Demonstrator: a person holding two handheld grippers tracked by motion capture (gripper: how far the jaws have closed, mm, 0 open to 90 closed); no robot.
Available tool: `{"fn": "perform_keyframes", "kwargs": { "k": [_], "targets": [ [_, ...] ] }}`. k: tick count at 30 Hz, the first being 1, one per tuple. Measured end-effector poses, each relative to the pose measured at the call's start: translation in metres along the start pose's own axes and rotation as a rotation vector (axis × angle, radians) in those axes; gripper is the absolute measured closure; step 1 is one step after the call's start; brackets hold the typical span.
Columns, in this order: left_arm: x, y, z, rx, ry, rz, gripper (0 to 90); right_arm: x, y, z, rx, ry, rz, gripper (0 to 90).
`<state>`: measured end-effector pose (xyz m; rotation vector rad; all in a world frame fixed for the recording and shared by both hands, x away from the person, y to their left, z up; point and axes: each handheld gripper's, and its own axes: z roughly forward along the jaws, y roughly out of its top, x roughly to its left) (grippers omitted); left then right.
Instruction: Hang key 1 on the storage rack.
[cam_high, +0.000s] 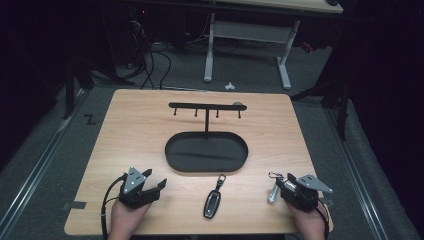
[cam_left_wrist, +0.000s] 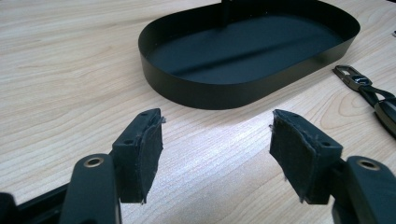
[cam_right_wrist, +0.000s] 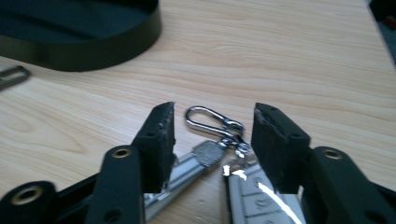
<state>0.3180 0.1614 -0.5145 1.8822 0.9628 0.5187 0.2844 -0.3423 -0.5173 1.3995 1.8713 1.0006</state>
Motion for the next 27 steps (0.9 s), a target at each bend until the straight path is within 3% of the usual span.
{"fn": "perform_keyframes", "kwargs": {
  "k": [3,10,15,16,19,23,27],
  "targets": [
    [-0.002,0.0,0.001,0.002,0.002,0.018,35.5,0.003,0.005,0.0,-0.003,0.046,0.032,53.1],
    [-0.004,-0.002,0.004,0.007,0.014,0.031,34.6,0.02,0.023,0.003,-0.049,0.056,-0.029,55.8],
    [-0.005,-0.003,0.004,0.012,0.017,0.034,34.1,0.03,0.029,0.008,-0.08,0.067,-0.028,56.1],
    [-0.005,-0.004,0.004,0.012,0.013,0.032,34.1,0.037,0.026,0.011,-0.089,0.087,-0.039,56.0],
    [-0.006,-0.004,0.005,0.019,0.009,0.046,34.1,0.045,0.022,0.012,-0.064,0.107,-0.089,57.5],
    [-0.005,-0.005,0.005,0.03,0.005,0.046,34.1,0.051,0.02,0.008,-0.053,0.153,-0.061,61.9],
    [-0.005,-0.006,0.003,0.024,0.006,0.045,34.1,0.062,0.017,0.014,-0.021,0.195,-0.079,66.1]
  ]
}}
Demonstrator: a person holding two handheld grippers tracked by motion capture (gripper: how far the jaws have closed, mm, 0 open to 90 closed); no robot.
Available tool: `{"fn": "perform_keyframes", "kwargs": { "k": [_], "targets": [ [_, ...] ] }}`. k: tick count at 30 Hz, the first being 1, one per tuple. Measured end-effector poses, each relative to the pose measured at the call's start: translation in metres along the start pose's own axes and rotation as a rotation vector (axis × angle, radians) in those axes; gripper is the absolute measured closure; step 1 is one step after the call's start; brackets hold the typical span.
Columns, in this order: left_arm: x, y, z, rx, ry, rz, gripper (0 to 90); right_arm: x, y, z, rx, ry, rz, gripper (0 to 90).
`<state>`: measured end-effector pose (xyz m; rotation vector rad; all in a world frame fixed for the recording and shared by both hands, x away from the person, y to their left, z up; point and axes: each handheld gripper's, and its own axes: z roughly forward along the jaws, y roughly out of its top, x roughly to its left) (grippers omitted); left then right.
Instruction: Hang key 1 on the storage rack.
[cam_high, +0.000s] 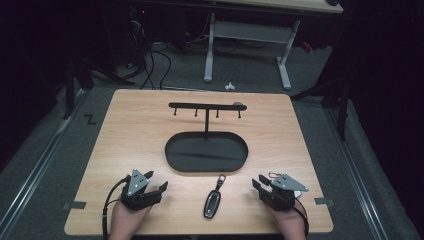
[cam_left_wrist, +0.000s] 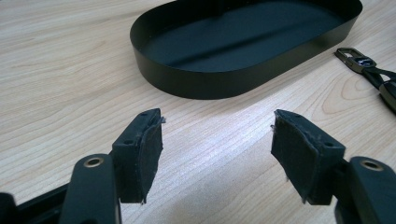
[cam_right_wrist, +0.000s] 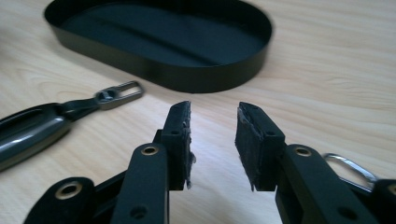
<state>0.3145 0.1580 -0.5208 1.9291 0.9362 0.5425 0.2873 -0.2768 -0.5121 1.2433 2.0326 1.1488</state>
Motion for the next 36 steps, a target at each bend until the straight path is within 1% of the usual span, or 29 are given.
{"fn": "perform_keyframes", "kwargs": {
  "k": [5,9,10,11,14,16,17,18,21,22,23,24,26,28,29,34,36],
  "targets": [
    [0.002,-0.003,-0.004,-0.002,0.008,-0.004,34.1,0.016,0.005,0.011,0.019,0.061,-0.011,68.3],
    [0.005,-0.005,-0.008,-0.01,0.014,-0.019,34.1,0.032,0.007,0.019,0.035,0.096,-0.048,69.2],
    [0.005,-0.005,-0.008,-0.01,0.014,-0.019,34.1,0.032,0.007,0.019,0.035,0.096,-0.048,69.2],
    [0.005,-0.005,-0.01,-0.016,0.019,-0.026,34.1,0.041,0.008,0.022,0.041,0.114,-0.069,70.8],
    [0.005,-0.005,-0.011,-0.019,0.018,-0.028,34.1,0.051,0.009,0.026,0.058,0.137,-0.088,73.0],
    [0.005,-0.005,-0.011,-0.02,0.017,-0.027,34.1,0.053,0.009,0.027,0.062,0.144,-0.089,73.6],
    [0.004,-0.005,-0.01,-0.022,0.016,-0.025,34.1,0.06,0.009,0.028,0.069,0.163,-0.104,76.9],
    [0.003,-0.005,-0.01,-0.022,0.014,-0.024,34.1,0.062,0.009,0.028,0.07,0.171,-0.106,78.5],
    [0.003,-0.004,-0.008,-0.016,0.009,-0.017,34.1,0.07,0.008,0.029,0.074,0.198,-0.124,87.1],
    [0.003,-0.004,-0.008,-0.016,0.009,-0.017,34.0,0.07,0.008,0.029,0.074,0.198,-0.124,87.1],
    [0.003,-0.004,-0.007,-0.015,0.007,-0.015,34.1,0.072,0.008,0.028,0.073,0.213,-0.124,89.4],
    [0.002,-0.004,-0.006,-0.01,0.003,-0.014,34.1,0.078,0.009,0.029,0.073,0.239,-0.13,90.0],
    [0.002,-0.004,-0.005,-0.012,-0.003,-0.018,34.0,0.083,0.009,0.029,0.076,0.257,-0.138,90.0],
    [0.002,-0.004,-0.006,-0.013,-0.002,-0.018,34.1,0.088,0.008,0.031,0.082,0.28,-0.133,90.0],
    [0.002,-0.004,-0.006,-0.014,-0.002,-0.019,34.0,0.091,0.008,0.031,0.082,0.291,-0.144,90.0],
    [0.003,-0.005,-0.007,-0.013,-0.001,-0.019,34.0,0.105,0.007,0.033,0.099,0.326,-0.178,90.0],
    [0.002,-0.005,-0.007,-0.013,-0.002,-0.021,34.0,0.109,0.006,0.035,0.104,0.331,-0.192,90.0]
  ]
}}
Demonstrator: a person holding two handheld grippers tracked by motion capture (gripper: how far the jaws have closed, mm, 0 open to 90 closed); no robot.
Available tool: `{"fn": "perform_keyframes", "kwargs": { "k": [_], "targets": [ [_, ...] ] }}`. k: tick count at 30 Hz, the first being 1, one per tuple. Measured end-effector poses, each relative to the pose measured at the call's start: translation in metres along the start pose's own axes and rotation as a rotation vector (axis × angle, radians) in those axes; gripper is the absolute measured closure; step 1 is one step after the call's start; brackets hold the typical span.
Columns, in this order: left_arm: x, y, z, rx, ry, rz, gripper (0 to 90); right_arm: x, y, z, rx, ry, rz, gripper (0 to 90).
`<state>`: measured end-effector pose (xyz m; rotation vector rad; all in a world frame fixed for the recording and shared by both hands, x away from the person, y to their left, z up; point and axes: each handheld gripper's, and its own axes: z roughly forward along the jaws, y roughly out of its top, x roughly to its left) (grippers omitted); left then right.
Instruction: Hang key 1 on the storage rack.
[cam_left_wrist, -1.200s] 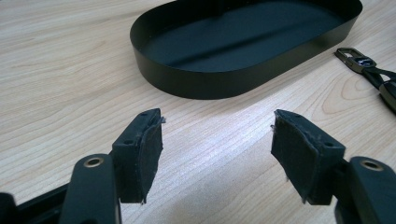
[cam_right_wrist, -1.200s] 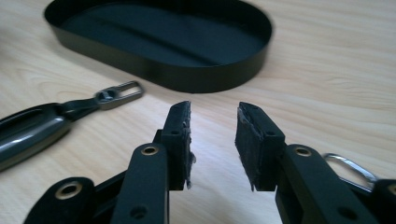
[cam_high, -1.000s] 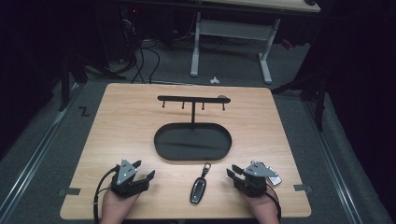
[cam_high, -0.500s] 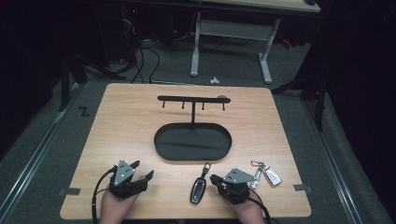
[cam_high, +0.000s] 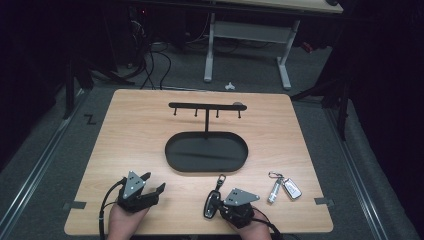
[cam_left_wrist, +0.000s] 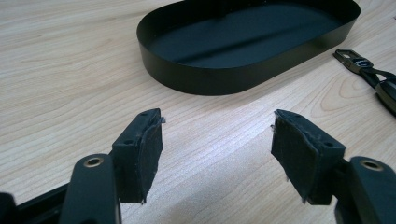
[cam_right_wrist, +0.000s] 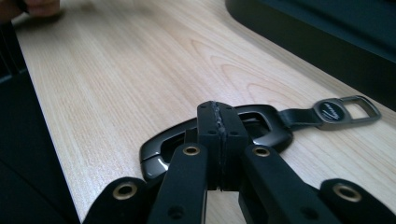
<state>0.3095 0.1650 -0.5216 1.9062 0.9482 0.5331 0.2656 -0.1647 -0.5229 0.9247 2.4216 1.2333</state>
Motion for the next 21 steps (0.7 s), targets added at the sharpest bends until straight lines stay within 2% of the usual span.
{"fn": "perform_keyframes", "kwargs": {
  "k": [9,18,21],
  "targets": [
    [-0.001,0.0,0.001,-0.001,-0.014,-0.005,34.0,0.003,-0.001,0.003,0.018,0.002,-0.025,90.0],
    [-0.001,0.001,0.002,-0.006,-0.028,-0.005,33.9,-0.005,-0.006,-0.006,0.037,-0.051,-0.039,90.0],
    [-0.002,0.002,0.003,-0.008,-0.034,-0.006,33.9,-0.01,-0.009,-0.011,0.043,-0.065,-0.023,90.0]
  ]
}}
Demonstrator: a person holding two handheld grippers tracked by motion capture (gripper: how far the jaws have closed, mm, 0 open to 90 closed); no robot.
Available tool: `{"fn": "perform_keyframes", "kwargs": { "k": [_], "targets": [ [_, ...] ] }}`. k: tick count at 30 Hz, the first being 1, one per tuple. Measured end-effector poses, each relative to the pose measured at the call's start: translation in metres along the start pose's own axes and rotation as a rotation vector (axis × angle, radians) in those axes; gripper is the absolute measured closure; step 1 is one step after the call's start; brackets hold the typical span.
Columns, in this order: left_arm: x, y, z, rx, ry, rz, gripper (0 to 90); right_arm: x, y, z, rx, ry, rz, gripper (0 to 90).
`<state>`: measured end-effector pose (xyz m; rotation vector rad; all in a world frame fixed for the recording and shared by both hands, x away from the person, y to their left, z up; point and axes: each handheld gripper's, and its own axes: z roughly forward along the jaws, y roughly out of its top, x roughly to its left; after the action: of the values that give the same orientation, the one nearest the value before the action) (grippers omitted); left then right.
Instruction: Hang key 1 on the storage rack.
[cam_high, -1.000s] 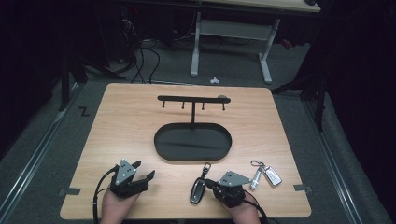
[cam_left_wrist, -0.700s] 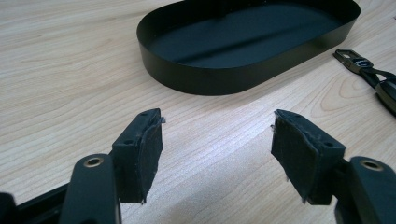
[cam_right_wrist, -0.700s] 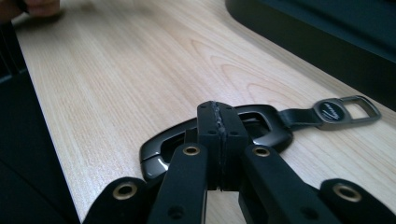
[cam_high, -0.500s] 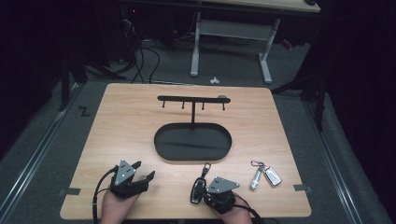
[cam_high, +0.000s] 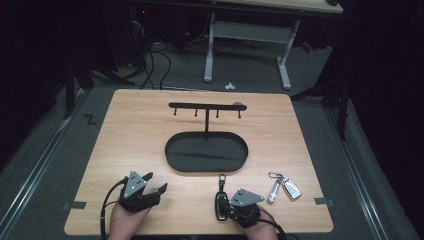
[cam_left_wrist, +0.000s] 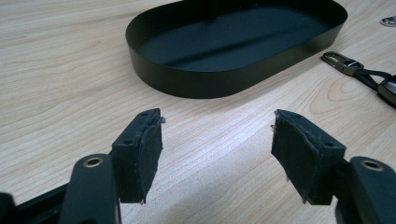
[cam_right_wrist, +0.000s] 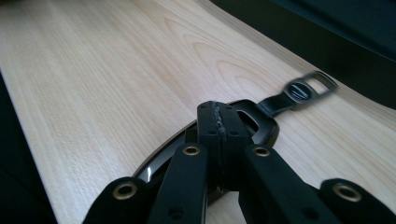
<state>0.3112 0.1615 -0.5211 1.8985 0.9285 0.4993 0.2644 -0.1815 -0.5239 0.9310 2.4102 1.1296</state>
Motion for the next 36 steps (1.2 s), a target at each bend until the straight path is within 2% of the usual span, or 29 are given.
{"fn": "perform_keyframes", "kwargs": {
  "k": [10,18,24,28,36],
  "targets": [
    [-0.003,0.006,0.009,-0.003,-0.03,0.007,33.7,-0.018,-0.012,-0.014,-0.003,-0.063,0.043,90.0],
    [-0.007,0.012,0.018,-0.016,-0.047,0.016,33.7,-0.035,-0.023,-0.033,-0.019,-0.117,0.095,90.0],
    [-0.009,0.015,0.023,-0.018,-0.054,0.022,33.7,-0.036,-0.028,-0.045,-0.032,-0.126,0.11,90.0],
    [-0.01,0.017,0.025,-0.025,-0.06,0.018,33.7,-0.031,-0.03,-0.045,-0.017,-0.103,0.105,90.0],
    [-0.013,0.02,0.03,-0.036,-0.075,0.022,33.8,-0.03,-0.035,-0.046,0.006,-0.118,0.108,90.0]
  ]
}}
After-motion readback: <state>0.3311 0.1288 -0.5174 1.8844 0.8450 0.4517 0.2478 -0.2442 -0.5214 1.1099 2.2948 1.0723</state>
